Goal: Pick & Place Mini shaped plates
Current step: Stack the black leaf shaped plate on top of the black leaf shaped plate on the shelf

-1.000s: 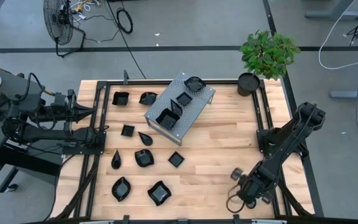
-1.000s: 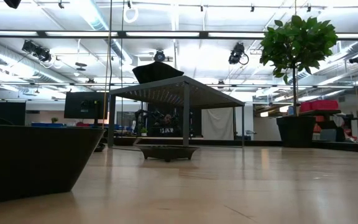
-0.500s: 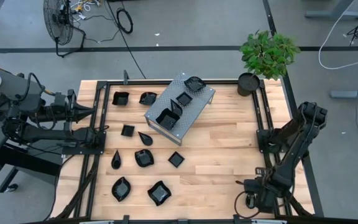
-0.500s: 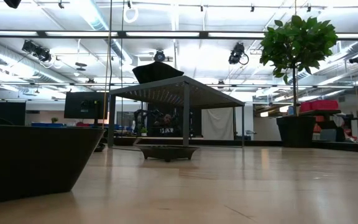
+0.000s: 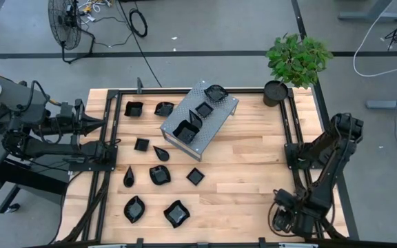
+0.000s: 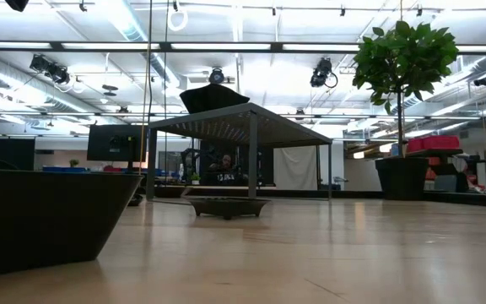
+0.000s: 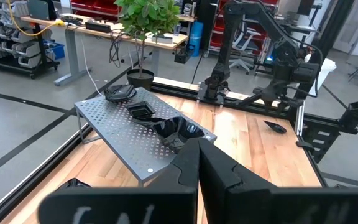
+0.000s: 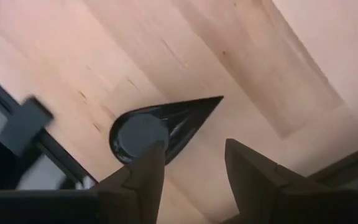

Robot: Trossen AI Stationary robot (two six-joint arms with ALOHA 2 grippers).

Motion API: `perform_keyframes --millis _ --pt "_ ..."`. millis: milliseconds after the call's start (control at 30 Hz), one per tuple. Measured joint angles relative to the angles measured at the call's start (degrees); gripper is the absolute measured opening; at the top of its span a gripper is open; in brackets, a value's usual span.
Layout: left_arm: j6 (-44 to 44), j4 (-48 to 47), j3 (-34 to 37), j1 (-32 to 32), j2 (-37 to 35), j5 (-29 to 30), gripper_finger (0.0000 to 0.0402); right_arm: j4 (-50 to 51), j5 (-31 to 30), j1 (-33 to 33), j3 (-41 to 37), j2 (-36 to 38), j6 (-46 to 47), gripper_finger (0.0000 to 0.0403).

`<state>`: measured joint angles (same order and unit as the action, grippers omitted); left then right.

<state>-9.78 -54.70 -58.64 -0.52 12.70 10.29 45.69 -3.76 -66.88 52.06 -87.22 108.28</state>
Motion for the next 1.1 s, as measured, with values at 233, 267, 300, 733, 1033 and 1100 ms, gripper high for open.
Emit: perform_keyframes --millis 233,267,300,733,1033,1100 --pt "0.0 0.0 0.0 0.0 0.0 0.0 0.0005 0.8 -6.4 -3.0 -0.2 -0.2 10.7 0.0171" --pt "0.0 0.0 0.0 0.0 0.0 0.0 0.0005 0.9 -6.9 -3.1 -0.2 -0.4 11.1 0.0171" --pt "0.0 0.0 0.0 0.0 0.0 0.0 0.0005 1.2 -7.1 -3.1 -0.2 -0.7 11.4 0.0171" --pt "0.0 0.0 0.0 0.0 0.0 0.0 0.0005 1.2 -7.9 -4.2 -0.3 -2.1 11.4 0.0171" --pt "0.0 0.0 0.0 0.0 0.0 0.0 0.0005 0.9 -9.3 -6.3 -0.3 -2.1 11.3 0.0171" --pt "0.0 0.0 0.0 0.0 0.0 0.0 0.0005 0.7 -9.3 -6.3 -0.4 -2.1 11.4 0.0171"
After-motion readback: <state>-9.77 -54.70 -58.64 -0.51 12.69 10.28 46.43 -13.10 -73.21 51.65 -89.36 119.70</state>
